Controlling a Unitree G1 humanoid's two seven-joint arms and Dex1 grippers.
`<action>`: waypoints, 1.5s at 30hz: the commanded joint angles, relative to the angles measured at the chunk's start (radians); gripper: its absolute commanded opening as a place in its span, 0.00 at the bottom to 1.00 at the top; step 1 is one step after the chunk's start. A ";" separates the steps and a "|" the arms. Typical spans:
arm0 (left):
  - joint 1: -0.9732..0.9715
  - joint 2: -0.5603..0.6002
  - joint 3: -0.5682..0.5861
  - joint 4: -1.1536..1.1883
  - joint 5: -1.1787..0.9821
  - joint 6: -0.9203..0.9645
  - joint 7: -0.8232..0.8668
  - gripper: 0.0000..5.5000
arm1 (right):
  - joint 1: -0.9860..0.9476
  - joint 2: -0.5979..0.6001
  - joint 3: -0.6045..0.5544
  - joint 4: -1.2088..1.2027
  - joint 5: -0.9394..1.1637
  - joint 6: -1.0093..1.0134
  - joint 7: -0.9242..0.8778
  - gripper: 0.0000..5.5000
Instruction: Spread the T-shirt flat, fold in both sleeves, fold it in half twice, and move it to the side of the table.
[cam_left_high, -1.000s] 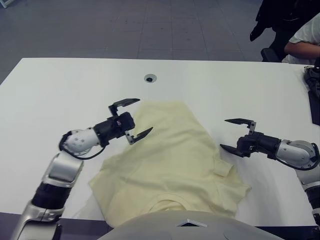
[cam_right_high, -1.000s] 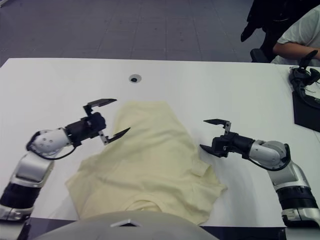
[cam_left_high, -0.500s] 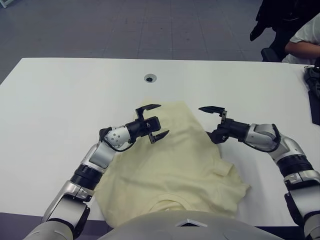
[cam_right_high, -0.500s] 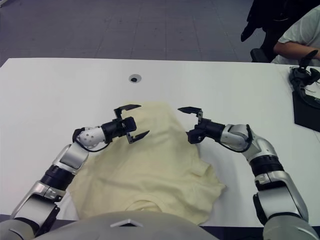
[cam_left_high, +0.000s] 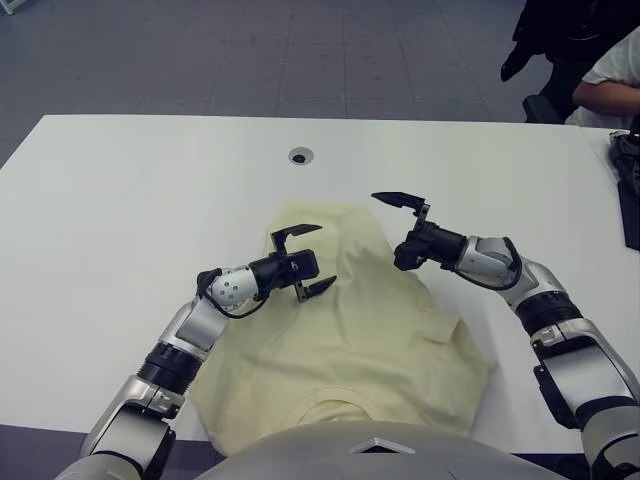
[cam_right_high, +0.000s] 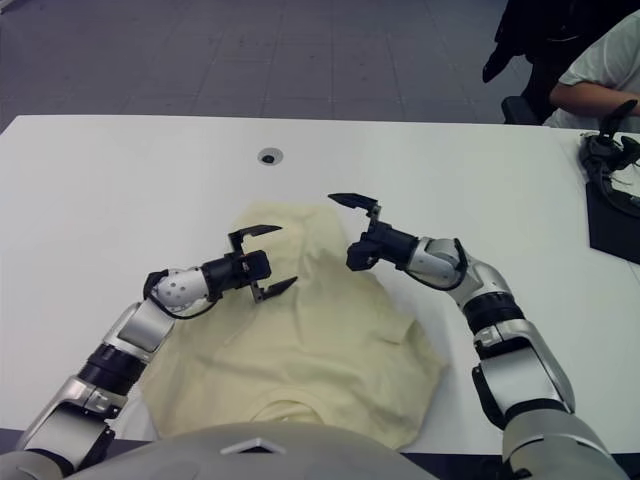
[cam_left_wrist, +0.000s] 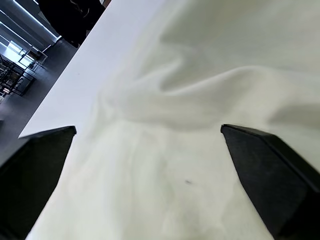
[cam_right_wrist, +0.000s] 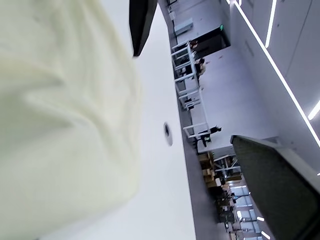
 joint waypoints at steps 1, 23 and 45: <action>0.027 0.022 0.010 -0.019 0.010 0.010 -0.006 0.98 | 0.105 0.024 0.079 -0.178 -0.058 -0.014 0.047 0.98; 0.097 0.027 0.010 -0.057 0.017 0.022 0.002 0.98 | 0.389 0.031 0.222 -0.740 -0.253 0.033 -0.153 0.98; 0.104 0.040 0.058 -0.066 -0.001 0.025 0.051 0.98 | 0.510 -0.231 0.060 -0.727 0.337 0.192 0.137 0.98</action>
